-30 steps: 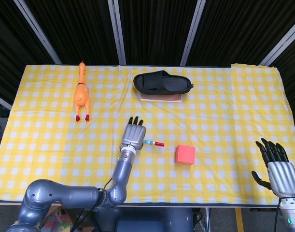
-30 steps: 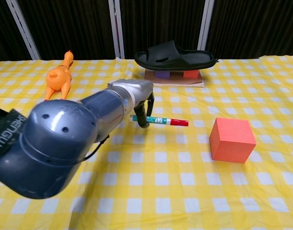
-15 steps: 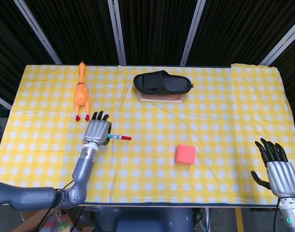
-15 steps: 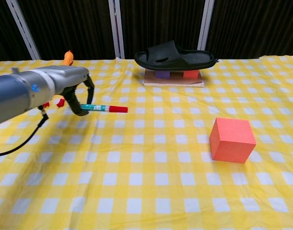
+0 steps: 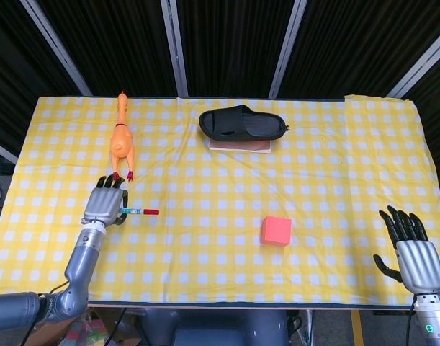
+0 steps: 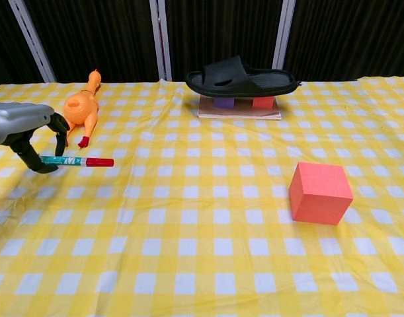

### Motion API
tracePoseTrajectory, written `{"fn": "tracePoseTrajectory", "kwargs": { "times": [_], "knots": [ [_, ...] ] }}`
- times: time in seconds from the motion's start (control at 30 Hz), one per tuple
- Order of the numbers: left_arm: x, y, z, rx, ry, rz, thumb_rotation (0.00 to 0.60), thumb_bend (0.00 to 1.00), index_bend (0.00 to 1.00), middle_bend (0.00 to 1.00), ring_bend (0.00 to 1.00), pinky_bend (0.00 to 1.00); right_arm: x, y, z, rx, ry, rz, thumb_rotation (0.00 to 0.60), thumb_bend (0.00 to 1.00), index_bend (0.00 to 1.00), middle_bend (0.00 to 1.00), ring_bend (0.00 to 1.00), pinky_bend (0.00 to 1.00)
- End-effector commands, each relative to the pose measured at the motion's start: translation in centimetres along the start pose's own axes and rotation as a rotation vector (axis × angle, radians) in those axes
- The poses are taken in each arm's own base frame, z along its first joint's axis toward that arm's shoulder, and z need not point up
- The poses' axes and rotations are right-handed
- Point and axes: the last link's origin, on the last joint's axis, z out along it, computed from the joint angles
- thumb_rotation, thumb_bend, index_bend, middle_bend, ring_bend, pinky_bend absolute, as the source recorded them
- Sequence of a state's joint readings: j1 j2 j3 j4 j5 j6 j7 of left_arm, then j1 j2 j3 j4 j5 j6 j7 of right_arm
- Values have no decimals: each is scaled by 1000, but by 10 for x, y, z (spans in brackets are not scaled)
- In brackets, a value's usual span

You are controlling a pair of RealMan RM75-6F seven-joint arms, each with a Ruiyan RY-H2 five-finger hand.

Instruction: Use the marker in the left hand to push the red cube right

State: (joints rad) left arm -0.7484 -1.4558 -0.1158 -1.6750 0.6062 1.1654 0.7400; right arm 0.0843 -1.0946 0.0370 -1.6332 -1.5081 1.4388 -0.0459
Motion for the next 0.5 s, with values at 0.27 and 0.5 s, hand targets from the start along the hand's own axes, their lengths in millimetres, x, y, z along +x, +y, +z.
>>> {"fn": "tracePoseTrajectory", "kwargs": {
  "times": [0.27, 0.5],
  "knots": [
    [-3, -10, -1, 9, 2, -51, 600, 270, 307, 38, 0, 31, 0, 0, 0, -1, -2, -1, 600, 355, 0, 0, 0, 0],
    [5, -28, -33, -33, 126, -140, 600, 156, 52, 11, 0, 31, 1, 1, 0, 6, 2, -10, 600, 355, 0, 0, 0, 0]
  ]
}}
